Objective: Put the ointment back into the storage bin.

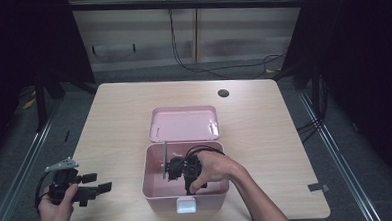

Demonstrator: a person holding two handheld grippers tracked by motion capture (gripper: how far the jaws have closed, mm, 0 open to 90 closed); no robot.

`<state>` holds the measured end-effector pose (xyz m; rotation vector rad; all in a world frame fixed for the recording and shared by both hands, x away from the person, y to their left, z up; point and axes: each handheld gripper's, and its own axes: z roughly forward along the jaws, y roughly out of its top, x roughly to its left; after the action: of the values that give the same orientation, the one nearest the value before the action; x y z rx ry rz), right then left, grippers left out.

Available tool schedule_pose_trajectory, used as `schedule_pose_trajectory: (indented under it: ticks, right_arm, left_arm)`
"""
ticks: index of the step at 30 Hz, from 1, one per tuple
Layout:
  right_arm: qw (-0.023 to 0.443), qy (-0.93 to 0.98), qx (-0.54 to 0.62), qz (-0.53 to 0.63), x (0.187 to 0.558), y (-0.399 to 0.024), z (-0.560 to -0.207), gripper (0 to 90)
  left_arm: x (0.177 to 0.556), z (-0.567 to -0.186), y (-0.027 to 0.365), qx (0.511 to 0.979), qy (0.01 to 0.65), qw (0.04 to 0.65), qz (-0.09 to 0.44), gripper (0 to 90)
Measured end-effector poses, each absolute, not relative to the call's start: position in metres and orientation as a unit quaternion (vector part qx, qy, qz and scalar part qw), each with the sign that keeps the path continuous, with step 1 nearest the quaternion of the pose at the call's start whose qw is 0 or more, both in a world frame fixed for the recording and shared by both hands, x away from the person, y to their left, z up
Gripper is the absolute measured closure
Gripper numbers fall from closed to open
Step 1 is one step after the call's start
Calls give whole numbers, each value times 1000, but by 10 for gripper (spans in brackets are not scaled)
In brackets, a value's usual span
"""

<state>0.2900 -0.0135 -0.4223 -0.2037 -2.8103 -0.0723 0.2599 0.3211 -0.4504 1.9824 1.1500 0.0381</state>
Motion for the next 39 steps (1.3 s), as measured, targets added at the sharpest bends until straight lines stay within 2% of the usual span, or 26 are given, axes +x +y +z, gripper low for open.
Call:
schedule_pose_trajectory:
  ticks: [22, 39]
  right_arm:
    - [146, -985, -82, -40, 289, -30, -402, 670]
    - [118, -987, -97, -59, 290, -47, -378, 670]
  left_arm:
    - [260, -451, 321, 790, 456, 410, 15, 181]
    - [260, -451, 321, 789, 456, 411, 13, 181]
